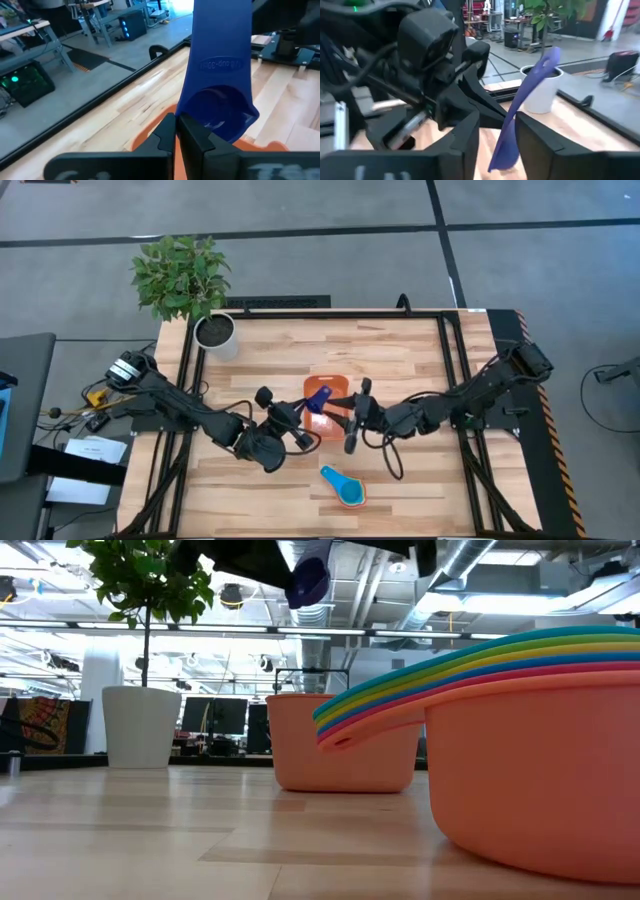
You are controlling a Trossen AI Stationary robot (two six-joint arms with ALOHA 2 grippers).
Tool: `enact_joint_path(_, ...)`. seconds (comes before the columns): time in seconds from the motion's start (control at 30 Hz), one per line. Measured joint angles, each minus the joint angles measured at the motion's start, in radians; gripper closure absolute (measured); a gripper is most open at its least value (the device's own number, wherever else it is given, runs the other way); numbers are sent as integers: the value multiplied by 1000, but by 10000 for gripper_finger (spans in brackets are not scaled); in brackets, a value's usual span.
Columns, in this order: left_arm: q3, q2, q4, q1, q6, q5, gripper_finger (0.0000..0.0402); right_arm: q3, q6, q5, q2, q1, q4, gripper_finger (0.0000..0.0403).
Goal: Nest measuring cups in basket
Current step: Stack the dark blue measuring cup on top of the light blue measuring cup
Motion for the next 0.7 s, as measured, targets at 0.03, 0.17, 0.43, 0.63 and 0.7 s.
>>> enact_joint_path(0.03, 0, 0, 0, 0, 0, 0, 401, 0, 19, -15, 0, -6, 6, 260)
enact_joint_path(0.17, 0, 0, 0, 0, 13, 0, 401, 0, 83, -39, 0, -27, 9, 299)
enact_joint_path(0.43, 0, 0, -1, 0, 16, 1, 401, 0, 136, -42, 0, -44, 4, 362)
enact_joint_path(0.63, -1, 0, -6, 3, 76, 165, 401, 0, 129, -58, 0, -47, -13, 391)
enact_joint_path(0.7, -1, 0, -6, 3, 98, 228, 401, 0, 134, -84, 0, -52, -20, 390)
